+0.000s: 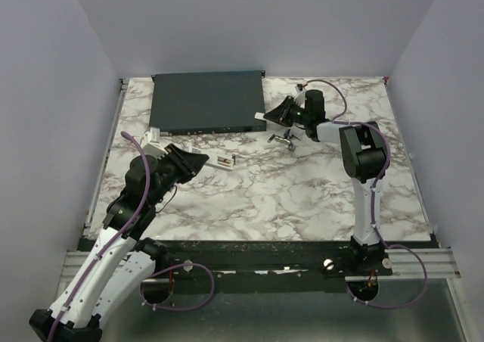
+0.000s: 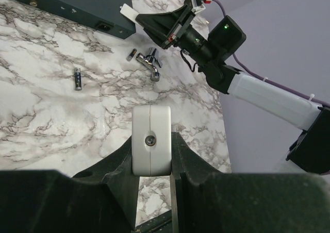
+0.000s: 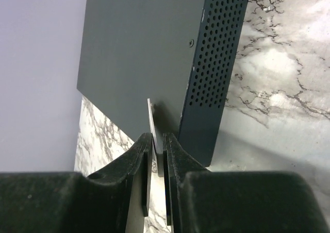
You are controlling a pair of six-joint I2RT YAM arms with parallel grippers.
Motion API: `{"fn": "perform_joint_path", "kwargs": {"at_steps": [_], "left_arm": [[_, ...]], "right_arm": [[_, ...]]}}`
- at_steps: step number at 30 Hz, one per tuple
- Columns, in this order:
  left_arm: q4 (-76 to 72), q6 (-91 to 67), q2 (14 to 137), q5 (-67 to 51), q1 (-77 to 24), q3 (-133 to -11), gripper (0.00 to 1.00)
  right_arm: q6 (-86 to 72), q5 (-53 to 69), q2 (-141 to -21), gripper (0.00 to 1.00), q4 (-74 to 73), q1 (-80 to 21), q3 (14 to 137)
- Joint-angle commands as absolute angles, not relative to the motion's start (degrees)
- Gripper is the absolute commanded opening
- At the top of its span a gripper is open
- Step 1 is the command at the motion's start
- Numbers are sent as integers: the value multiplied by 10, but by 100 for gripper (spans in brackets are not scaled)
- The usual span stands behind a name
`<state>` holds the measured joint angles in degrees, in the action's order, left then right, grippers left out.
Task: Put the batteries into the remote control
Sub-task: Place the battery cover at the center of the board.
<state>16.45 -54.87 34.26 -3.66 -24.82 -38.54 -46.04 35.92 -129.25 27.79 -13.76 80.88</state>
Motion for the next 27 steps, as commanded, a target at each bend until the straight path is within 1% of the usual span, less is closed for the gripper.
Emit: {"fn": "perform_joint_path", "kwargs": {"at_steps": [1, 4, 7, 8, 14, 23, 27], "left_arm": [[165, -549, 334, -32, -245, -383, 0], [164, -549, 335, -33, -245, -383, 0], [165, -548, 336, -33, -245, -383, 0], [165, -548, 337, -34, -245, -383, 0], [165, -548, 336, -35, -244, -382, 0], [166, -549, 334, -34, -244, -381, 0], [166, -551, 336, -35, -244, -382, 0]], "right_arm": [[-461, 367, -1318, 23, 271, -134, 831], [-461, 365, -1319, 28, 269, -134, 830], [-459, 361, -1316, 38, 270, -133, 827], [-458, 361, -1315, 39, 270, -134, 826], [-456, 361, -1316, 46, 271, -134, 819], [-455, 361, -1319, 51, 270, -134, 817], [-451, 360, -1320, 57, 267, -134, 817]]}}
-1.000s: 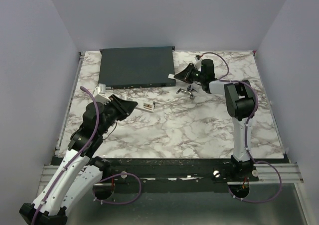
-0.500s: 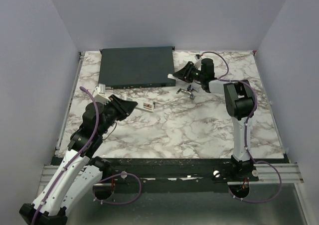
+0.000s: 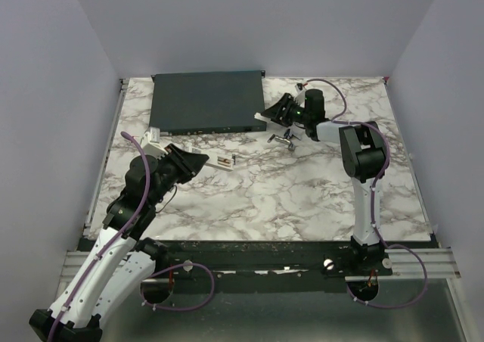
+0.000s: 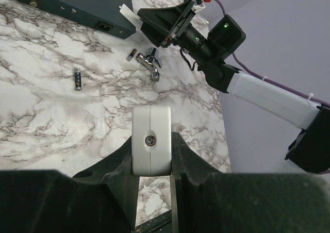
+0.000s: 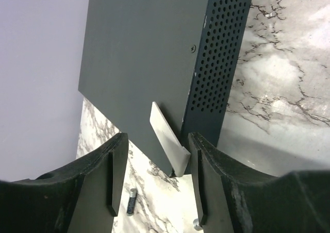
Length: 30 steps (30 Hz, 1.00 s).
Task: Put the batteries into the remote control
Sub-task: Place the battery cover at the center of the board, then pick up the battery from the center of the board.
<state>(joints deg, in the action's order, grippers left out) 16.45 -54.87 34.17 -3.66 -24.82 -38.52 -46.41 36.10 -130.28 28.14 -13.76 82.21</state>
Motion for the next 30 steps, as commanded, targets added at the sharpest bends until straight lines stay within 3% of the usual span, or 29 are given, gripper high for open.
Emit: {"fn": "perform_joint_path", "kwargs": {"at_steps": [1, 16, 30], "left_arm": [[166, -552, 338, -37, -244, -382, 0], [175, -551, 346, -41, -244, -388, 0], [179, -553, 346, -44, -243, -383, 0]], "right_arm": [[-449, 358, -1319, 60, 267, -134, 817], [-426, 312, -1290, 72, 247, -124, 801], [-405, 285, -1203, 73, 256, -110, 729]]}}
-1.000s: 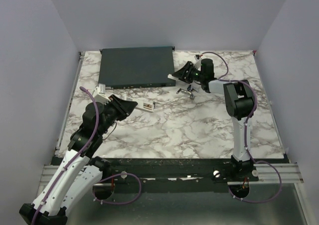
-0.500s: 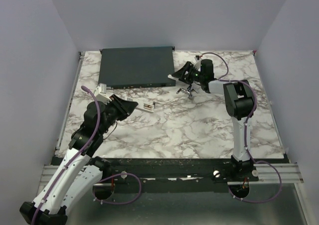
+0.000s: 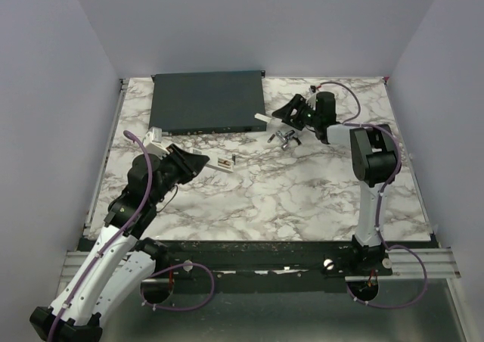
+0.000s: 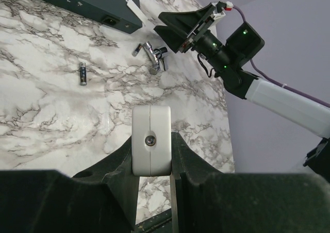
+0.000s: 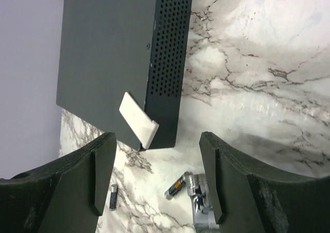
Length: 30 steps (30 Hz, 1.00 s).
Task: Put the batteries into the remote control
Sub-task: Pick up the battery from the center of the board.
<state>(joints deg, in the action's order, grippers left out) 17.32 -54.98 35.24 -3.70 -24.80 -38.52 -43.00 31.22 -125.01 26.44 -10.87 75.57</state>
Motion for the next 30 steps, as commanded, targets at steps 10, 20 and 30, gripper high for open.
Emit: {"fn": "perform_joint_path", "kwargs": {"at_steps": [10, 20, 30], "left_arm": [[195, -551, 334, -40, -241, -384, 0], [246, -497, 335, -39, -189, -445, 0], [265, -477, 316, -87, -109, -447, 0]], "right_arm": [[-355, 249, -1064, 71, 228, -116, 620], [-310, 66, -973, 67, 125, -310, 565], [-307, 2, -1101, 55, 60, -409, 669]]}}
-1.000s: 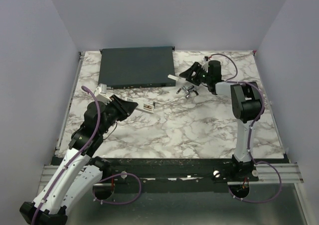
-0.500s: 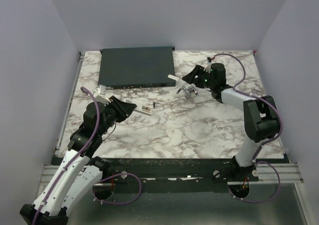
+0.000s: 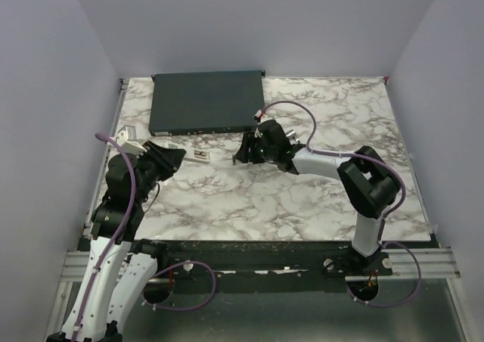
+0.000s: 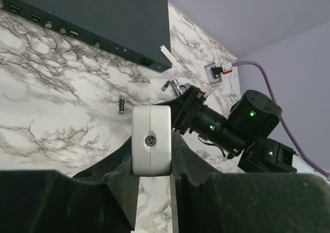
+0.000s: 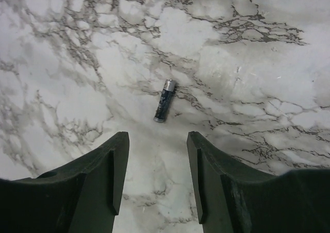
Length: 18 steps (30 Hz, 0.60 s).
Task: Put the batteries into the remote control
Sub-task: Pick up the battery from the center of the board.
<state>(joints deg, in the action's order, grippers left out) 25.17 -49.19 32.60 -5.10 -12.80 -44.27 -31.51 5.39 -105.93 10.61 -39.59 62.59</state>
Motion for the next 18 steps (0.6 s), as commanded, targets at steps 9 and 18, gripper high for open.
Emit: {"fn": "perform_joint_path", "kwargs": {"at_steps": [9, 18], "left_arm": [[237, -513, 305, -124, -104, -406, 0], [242, -513, 273, -95, -103, -397, 0]], "right_arm": [[-276, -67, -1192, 52, -17, -441, 784], [-248, -152, -1233, 42, -100, -464, 855]]}}
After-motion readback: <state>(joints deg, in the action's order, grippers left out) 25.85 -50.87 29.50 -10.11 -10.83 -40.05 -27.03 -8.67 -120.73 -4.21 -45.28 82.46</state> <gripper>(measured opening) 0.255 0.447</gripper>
